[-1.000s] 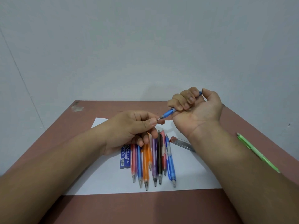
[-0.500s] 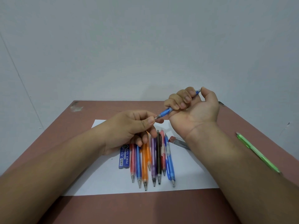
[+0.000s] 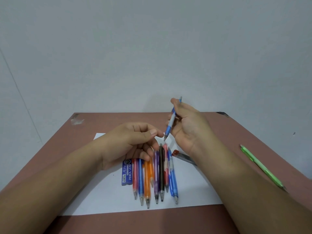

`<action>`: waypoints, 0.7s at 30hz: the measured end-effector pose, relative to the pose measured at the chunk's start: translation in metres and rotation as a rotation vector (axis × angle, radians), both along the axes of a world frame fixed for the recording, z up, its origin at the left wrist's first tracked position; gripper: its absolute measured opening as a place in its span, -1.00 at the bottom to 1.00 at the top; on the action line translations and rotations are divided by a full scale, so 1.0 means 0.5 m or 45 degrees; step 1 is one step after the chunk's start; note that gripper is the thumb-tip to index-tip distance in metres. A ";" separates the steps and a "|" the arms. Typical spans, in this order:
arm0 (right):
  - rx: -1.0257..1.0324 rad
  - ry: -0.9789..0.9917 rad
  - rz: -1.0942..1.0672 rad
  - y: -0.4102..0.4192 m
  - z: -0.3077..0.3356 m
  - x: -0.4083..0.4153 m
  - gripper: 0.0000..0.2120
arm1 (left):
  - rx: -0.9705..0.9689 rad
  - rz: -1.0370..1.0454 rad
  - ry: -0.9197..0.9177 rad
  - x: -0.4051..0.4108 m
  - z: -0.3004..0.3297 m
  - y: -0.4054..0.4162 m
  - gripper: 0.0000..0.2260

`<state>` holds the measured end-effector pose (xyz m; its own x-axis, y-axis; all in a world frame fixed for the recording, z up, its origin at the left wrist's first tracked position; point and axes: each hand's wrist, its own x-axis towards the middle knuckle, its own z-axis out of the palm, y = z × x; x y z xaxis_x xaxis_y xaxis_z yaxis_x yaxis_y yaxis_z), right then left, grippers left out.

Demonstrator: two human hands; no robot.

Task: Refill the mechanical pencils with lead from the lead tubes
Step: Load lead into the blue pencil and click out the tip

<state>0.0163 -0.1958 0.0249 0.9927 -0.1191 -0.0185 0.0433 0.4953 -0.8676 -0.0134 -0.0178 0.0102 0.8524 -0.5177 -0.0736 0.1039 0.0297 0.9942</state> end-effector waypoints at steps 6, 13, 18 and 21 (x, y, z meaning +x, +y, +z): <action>-0.486 -0.114 -0.111 -0.020 0.015 -0.013 -0.78 | 0.093 0.023 -0.119 -0.013 0.014 -0.008 -0.59; -0.785 -0.182 -0.132 -0.031 0.047 -0.044 -0.90 | 0.207 -0.097 -0.299 -0.029 0.018 -0.012 -0.52; -0.824 -0.179 -0.119 -0.062 0.045 -0.077 -0.82 | 0.196 -0.222 -0.361 -0.024 0.012 -0.003 -0.44; -0.827 -0.163 -0.152 -0.096 0.026 -0.107 -0.85 | 0.158 -0.242 -0.374 -0.024 0.012 0.000 -0.43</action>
